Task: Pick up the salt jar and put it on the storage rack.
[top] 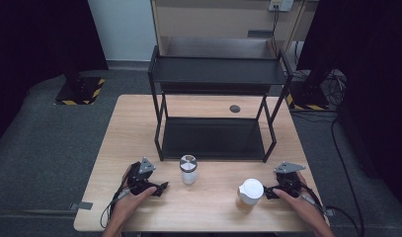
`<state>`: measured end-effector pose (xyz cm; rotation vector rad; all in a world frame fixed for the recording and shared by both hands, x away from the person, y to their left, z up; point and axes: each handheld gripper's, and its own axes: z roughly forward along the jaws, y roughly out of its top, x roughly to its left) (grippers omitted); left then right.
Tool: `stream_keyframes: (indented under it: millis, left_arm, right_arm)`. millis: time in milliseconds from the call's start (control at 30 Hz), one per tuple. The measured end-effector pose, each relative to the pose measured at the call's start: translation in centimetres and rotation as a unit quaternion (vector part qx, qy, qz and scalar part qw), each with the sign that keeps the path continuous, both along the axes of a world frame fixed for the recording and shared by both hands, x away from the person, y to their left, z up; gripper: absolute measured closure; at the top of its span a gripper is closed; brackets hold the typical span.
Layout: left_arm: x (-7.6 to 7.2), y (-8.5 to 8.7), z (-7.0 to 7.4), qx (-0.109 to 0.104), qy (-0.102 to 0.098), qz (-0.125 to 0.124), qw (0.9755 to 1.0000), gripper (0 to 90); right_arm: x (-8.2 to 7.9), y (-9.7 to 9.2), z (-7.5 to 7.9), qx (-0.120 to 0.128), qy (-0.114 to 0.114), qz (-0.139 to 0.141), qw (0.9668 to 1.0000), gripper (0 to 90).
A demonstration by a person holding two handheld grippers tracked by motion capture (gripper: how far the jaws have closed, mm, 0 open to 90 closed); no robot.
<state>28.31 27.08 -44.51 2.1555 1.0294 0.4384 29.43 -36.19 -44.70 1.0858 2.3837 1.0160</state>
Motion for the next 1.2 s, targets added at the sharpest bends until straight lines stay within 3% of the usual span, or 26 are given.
stream_keyframes:
  millis: [333,633,1200]
  left_arm:
    - [0.0,0.0,0.0,-0.001,0.000,-0.001,1.0000,0.4]
    - [0.0,-1.2,0.3,-0.003,-0.005,-0.034,0.9994,1.7]
    - [-0.4,-2.7,0.9,-0.034,-0.025,-0.068,0.9968,2.0]
  right_arm:
    - [0.0,0.0,0.0,0.000,0.000,0.000,1.0000,1.3]
    - [0.0,0.0,0.0,0.000,0.000,0.000,1.0000,1.3]
    - [0.0,0.0,0.0,0.000,0.000,0.000,1.0000,1.3]
